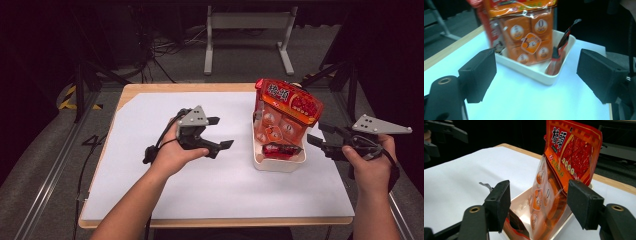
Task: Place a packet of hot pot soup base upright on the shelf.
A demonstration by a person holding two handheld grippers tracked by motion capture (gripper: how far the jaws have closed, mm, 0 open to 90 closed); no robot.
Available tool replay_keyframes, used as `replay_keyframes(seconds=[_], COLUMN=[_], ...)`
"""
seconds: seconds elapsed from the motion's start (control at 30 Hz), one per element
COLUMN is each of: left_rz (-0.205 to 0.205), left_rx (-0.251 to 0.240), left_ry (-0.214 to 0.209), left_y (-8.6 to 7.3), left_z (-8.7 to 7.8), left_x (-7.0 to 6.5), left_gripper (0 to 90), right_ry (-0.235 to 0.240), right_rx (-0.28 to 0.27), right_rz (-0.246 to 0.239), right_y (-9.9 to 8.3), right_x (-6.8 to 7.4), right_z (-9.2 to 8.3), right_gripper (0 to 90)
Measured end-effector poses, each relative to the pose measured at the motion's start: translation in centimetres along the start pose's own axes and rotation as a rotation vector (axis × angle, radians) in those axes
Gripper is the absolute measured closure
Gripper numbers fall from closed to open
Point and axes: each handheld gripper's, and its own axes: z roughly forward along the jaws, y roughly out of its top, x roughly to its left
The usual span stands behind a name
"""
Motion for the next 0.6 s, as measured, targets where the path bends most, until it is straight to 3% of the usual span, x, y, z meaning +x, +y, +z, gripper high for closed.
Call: replay_keyframes(seconds=[0.3,0.6], left_rz=[-0.054,-0.103], left_rx=[-0.009,-0.032], left_ry=[0.063,0.148], left_y=[-2.1,-4.1], left_z=[-4.2,-7.6], left_x=[1.5,2.3], left_gripper=[16.9,16.6], right_ry=[-0.034,-0.033], right_rx=[-0.002,0.028], right_rz=[-0.016,-0.01], right_y=[-0.7,-1.4], right_x=[0.0,-0.1], right_z=[0.4,0.7], right_gripper=[35.1,33.5])
